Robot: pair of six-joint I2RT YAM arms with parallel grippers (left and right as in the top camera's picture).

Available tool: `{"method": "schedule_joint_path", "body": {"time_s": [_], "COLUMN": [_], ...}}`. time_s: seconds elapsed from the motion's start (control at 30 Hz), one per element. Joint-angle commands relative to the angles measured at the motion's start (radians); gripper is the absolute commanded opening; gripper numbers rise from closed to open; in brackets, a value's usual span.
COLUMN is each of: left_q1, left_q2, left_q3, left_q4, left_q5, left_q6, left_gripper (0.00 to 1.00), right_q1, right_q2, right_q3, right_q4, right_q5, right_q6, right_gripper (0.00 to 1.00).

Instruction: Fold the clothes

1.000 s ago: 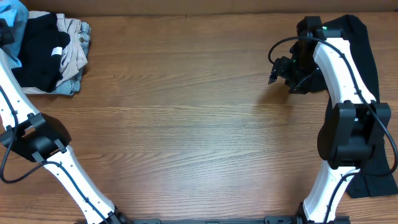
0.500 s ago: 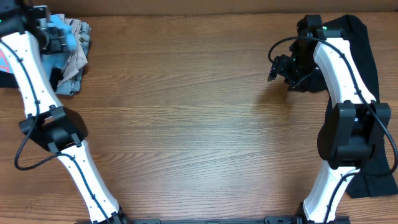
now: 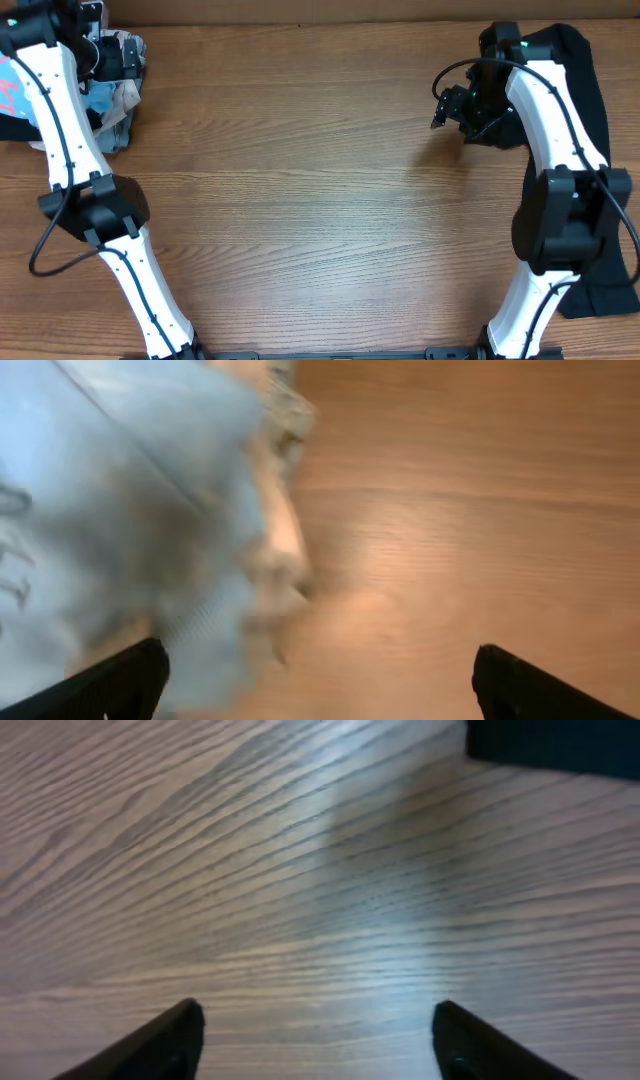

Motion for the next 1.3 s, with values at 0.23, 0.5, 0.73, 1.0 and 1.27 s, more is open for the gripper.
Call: {"method": "schedule_joint_path", "body": {"time_s": [0.23,0.5,0.73,1.0,1.27], "left_q1": [-0.103,-0.185,-0.212,-0.212,-0.212], "left_q2": [-0.195,-0.195,-0.195,-0.195,-0.195], "left_q3": [0.027,0.026,0.026,0.026,0.026], "left_q4": [-0.174,-0.174,-0.174,-0.174,-0.174], "left_q5": [0.261,0.255,0.256,0.255,0.255], "left_q6": [-0.197,-0.223,-0.223,-0.223,-0.223], "left_gripper": [1.00,1.00,1.00,1.00,1.00], "right_q1": [0.088,0.104,0.104,0.104,0.104], "right_q2": [-0.477,-0.769,-0.954,-1.011,-0.999], "right_q3": [0.049,0.049,0.048,0.048,0.048], "right_q4": [-0.090,-0.193,-0.216,-0.248,-0.247], "right_q5": [0.166,0.222,0.180,0.138,0.138], "right_q6": [-0.006,-0.003,-0.003,-0.003,-0.003], "right_gripper": [1.00,1.00,1.00,1.00,1.00]}}
